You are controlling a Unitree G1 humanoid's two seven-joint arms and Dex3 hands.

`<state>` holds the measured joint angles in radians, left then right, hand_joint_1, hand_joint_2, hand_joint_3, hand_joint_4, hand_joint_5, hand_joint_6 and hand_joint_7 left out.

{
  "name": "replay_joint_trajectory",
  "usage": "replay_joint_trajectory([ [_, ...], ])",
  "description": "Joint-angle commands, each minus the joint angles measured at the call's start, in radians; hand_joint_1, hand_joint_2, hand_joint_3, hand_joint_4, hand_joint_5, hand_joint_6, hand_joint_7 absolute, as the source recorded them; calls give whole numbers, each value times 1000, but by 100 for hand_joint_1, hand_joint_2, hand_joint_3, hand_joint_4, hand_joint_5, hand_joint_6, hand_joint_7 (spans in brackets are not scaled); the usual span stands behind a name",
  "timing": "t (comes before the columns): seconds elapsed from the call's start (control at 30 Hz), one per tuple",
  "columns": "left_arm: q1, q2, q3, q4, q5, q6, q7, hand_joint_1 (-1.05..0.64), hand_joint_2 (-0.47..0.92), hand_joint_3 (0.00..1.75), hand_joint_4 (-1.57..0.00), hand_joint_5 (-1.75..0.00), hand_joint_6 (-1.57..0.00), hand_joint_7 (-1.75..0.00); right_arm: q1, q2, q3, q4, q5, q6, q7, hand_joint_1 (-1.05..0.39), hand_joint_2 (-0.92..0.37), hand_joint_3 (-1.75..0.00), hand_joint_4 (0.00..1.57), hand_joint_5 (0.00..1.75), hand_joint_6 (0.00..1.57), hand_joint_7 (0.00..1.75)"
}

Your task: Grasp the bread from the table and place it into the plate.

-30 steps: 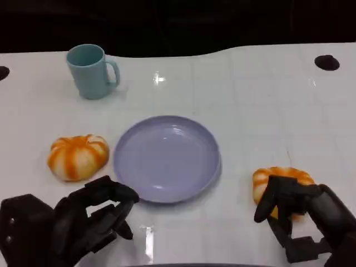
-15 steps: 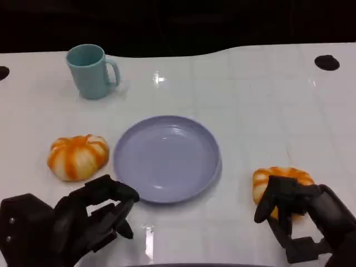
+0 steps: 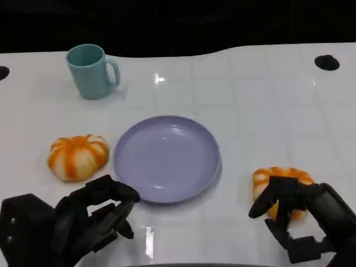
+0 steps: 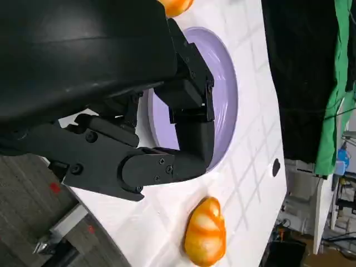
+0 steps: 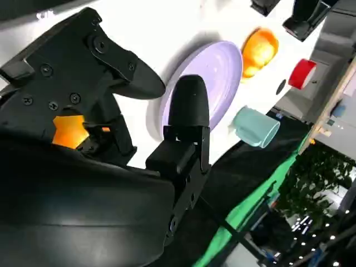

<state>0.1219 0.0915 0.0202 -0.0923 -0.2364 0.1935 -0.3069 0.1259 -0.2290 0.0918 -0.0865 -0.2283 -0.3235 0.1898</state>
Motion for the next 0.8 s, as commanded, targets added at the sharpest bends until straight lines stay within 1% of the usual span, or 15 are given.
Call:
replay_joint_trajectory([
  [0.03, 2, 9, 5, -1, -1, 0, 1, -43, 92, 43, -60, -173, -64, -127, 8, -47, -1, -87, -143, 53, -34, -25, -59, -53, 44, 100, 57, 52],
  [0.07, 2, 9, 5, 1, -1, 0, 1, -43, 92, 43, -60, -173, -64, -127, 11, -52, 1, -100, -172, 60, -41, -28, -66, -36, 38, 92, 54, 41],
  [0.1, 2, 9, 5, 0, -1, 1, 1, -43, 92, 43, -60, -173, -64, -127, 12, -61, 1, -110, -198, 60, -44, -29, -71, -25, 35, 87, 53, 33],
  [0.17, 3, 7, 4, -3, -3, 4, 1, -43, 92, 43, -60, -174, -64, -127, 14, -80, 0, -132, -248, 57, -54, -30, -76, -12, 22, 76, 46, 22],
  [0.23, 4, 5, 3, -6, -4, 5, 2, -43, 92, 43, -60, -174, -64, -127, 15, -95, -1, -153, -304, 61, -68, -32, -77, -6, 14, 69, 43, 17],
  [0.33, 3, 5, 0, -6, 5, -2, 5, -44, 92, 43, -60, -174, -64, -127, 13, -123, 2, -193, -402, 85, -69, -37, -77, -3, 8, 65, 39, 13],
  [0.5, -2, 10, 2, -8, 4, 7, 4, -43, 92, 43, -60, -174, -64, -128, 3, -155, 22, -262, -537, 161, -26, -43, -76, -1, 1, 62, 32, 7],
  [0.63, -4, 7, 6, -10, 1, 17, 10, -43, 92, 42, -60, -174, -64, -129, -20, -168, 46, -268, -610, 200, -1, -45, -75, 0, 0, 59, 31, 5],
  [0.67, -3, 6, 6, -10, 2, 18, 11, -43, 92, 42, -60, -174, -64, -129, -25, -171, 51, -268, -624, 208, 7, -46, -74, 0, 0, 56, 30, 4],
  [0.8, -4, 12, -4, -2, 28, -6, 7, -42, 92, 46, -59, -175, -62, -131, -62, -183, 87, -244, -709, 246, 29, -48, -74, 0, 0, 51, 31, 4],
])
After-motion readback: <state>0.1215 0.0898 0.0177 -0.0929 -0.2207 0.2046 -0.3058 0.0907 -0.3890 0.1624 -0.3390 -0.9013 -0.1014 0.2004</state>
